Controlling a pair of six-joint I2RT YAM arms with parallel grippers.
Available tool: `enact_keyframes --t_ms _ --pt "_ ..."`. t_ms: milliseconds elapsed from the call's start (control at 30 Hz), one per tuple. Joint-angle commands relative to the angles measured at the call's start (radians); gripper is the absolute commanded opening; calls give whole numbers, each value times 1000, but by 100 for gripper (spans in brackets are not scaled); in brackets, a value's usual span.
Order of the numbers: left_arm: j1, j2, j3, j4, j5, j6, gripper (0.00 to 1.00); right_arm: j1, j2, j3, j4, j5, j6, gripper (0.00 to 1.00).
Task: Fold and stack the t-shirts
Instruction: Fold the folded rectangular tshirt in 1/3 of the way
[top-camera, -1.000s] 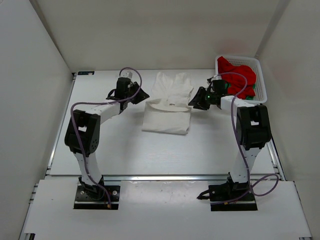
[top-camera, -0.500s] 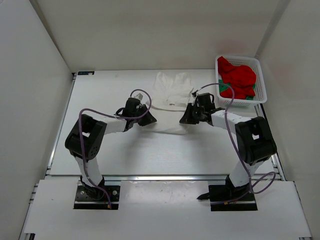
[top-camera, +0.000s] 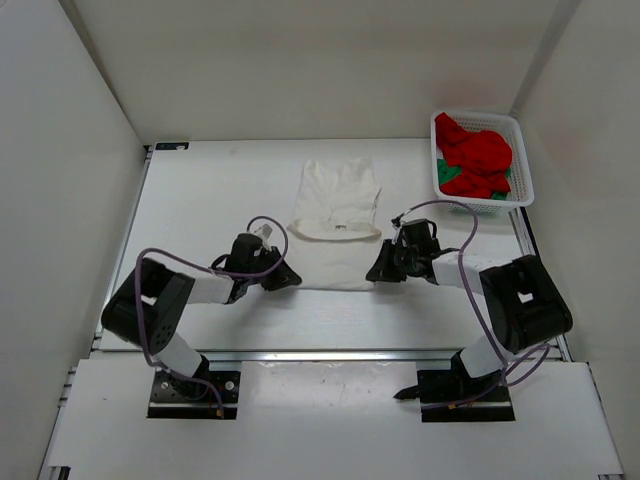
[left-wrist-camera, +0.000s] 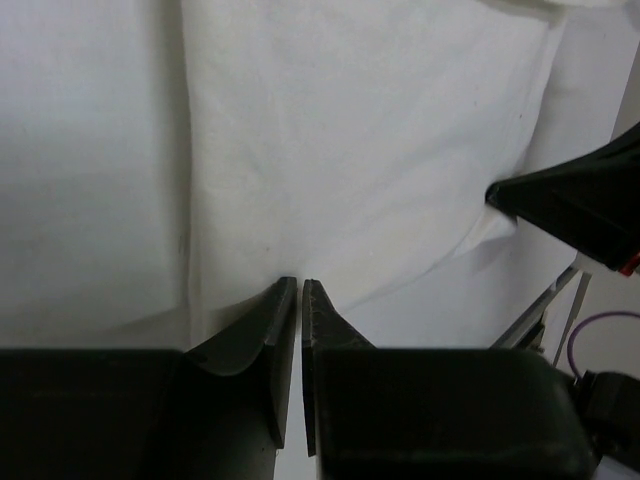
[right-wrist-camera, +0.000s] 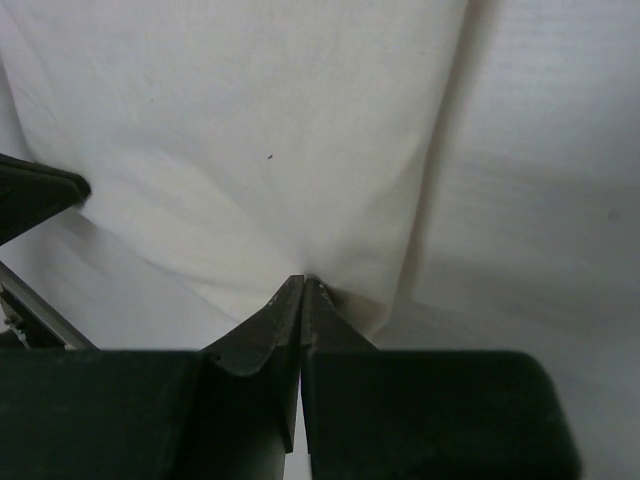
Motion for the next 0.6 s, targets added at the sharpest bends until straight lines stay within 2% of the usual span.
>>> enact_keyframes --t_ms 0,133,233,433,567 --pt "-32 -87 -78 -75 -29 41 20 8 -64 -34 -62 25 -26 0" --pt "-39 -178 -36 -141 -13 55 21 59 -113 70 -146 89 -52 0" --pt "-66 -224 33 -177 -46 73 22 94 -123 126 -148 134 -57 0" --pt "-103 -175 53 -125 -51 55 21 168 67 268 -98 108 -70 0" --pt "-111 -127 8 -87 -45 52 21 208 214 389 -102 112 -87 0"
